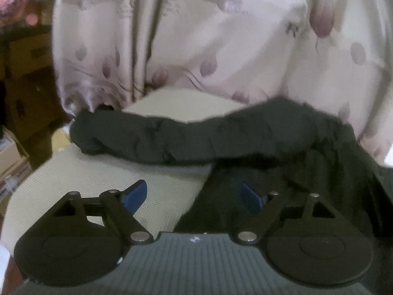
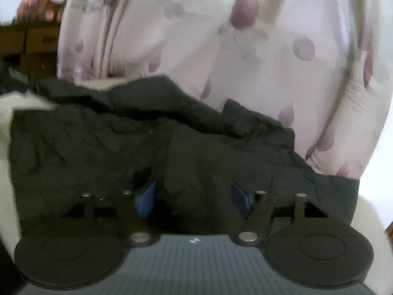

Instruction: Fold large clothes

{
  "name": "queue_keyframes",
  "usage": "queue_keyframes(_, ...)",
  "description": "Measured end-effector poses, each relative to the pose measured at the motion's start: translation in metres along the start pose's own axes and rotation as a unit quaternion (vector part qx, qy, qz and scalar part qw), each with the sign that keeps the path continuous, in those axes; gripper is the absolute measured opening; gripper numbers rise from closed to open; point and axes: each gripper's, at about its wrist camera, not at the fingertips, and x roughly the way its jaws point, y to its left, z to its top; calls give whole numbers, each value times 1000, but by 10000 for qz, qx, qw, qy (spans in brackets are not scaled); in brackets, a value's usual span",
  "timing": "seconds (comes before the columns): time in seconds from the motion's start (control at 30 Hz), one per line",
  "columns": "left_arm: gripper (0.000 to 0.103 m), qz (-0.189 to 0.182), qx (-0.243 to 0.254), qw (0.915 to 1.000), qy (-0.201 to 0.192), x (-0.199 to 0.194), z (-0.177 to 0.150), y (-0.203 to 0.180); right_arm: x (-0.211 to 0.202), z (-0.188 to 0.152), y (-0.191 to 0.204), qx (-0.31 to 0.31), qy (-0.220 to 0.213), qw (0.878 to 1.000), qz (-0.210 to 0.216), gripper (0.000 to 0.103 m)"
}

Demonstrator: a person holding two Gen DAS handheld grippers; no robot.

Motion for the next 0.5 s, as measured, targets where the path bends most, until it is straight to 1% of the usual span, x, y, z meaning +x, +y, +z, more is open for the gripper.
queue_keyframes(0.03, 77, 12, 42, 10000, 65, 3, -2, 0, -7, -2, -2, 118, -63, 9999, 35, 70)
queue_keyframes(0.07, 76, -5, 69, 9999, 126, 5, -3, 0, -15, -5, -5, 229, -104, 9997, -7, 74)
queue_keyframes(0.1, 74, -97, 104, 9997, 189, 7, -5, 0, -24, -9, -7, 317, -133, 9994, -44, 80)
queue_keyframes(0.17, 64, -198, 93, 9990, 390, 12, -7, 0, -39, -18, -15, 412, -143, 9990, -88, 81)
queue_keyframes(0.23, 40, -377, -64, 9961, 797, 23, -10, 3, -56, -29, -25, 452, -68, 9983, -372, 81)
queue_keyframes(0.27, 37, -479, -171, 9942, 947, 26, -13, 4, -63, -34, -32, 507, -27, 9975, -497, 81)
queue_keyframes(0.33, 26, -497, -210, 9944, 911, 24, -15, 3, -76, -45, -48, 751, 107, 9948, -682, 85)
queue_keyframes(0.4, 18, -496, -119, 9947, 894, 17, -19, -3, -86, -56, -66, 1068, 248, 9902, -869, 87)
queue_keyframes(0.43, 15, -475, -90, 9947, 903, 13, -21, -6, -90, -61, -74, 1229, 324, 9874, -946, 87)
queue_keyframes(0.5, 13, -456, 24, 9945, 945, 0, -27, -16, -96, -69, -86, 1515, 428, 9817, -1075, 87)
